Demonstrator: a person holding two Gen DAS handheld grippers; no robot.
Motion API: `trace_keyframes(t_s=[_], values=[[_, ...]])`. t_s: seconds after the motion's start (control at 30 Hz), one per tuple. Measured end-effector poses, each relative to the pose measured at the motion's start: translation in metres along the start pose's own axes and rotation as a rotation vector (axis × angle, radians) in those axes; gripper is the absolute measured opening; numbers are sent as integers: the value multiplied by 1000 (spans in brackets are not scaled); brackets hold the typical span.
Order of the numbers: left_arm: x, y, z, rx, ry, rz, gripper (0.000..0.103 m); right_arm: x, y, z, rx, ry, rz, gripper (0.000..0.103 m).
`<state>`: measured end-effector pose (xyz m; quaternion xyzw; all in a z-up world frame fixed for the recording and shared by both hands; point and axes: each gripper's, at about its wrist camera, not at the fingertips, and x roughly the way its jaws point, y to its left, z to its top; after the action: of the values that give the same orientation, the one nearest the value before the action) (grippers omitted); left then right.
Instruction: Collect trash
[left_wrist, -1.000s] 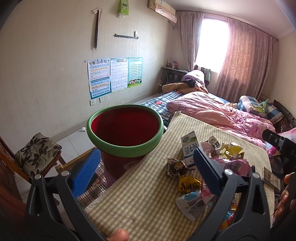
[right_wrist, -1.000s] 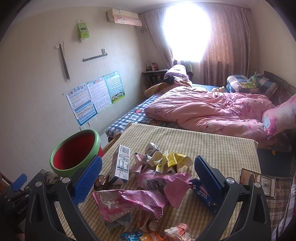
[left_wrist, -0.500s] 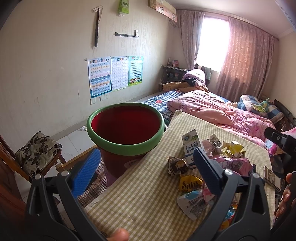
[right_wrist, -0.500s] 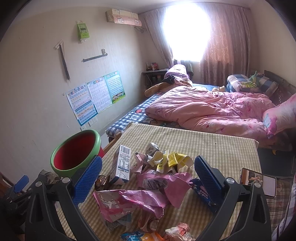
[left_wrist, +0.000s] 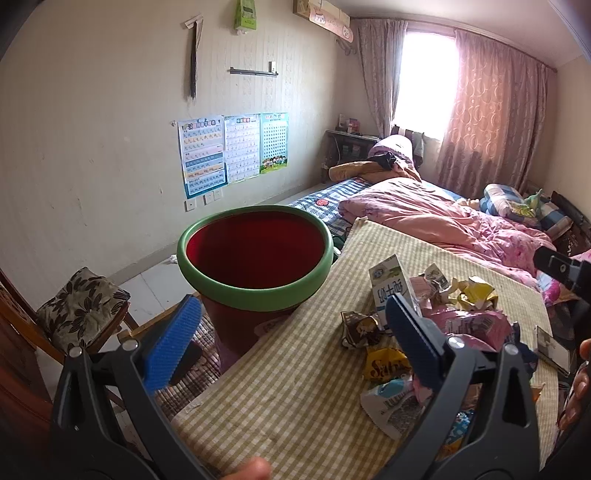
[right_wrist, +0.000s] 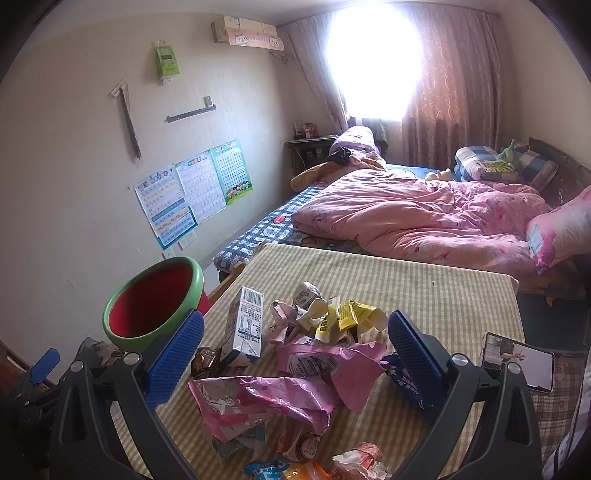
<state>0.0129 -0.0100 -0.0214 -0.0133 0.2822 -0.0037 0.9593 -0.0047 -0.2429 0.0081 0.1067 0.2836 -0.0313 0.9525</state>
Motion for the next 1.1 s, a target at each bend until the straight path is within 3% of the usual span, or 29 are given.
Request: trace_keyframes(t_s=[0.83,1.1], values=[[10,-13,-8,43,37,-37,98,9,-10,-9,3,55,10,96],[25,-30,-27,100,142,-167,98,22,-42,-39,-34,190,26,94]])
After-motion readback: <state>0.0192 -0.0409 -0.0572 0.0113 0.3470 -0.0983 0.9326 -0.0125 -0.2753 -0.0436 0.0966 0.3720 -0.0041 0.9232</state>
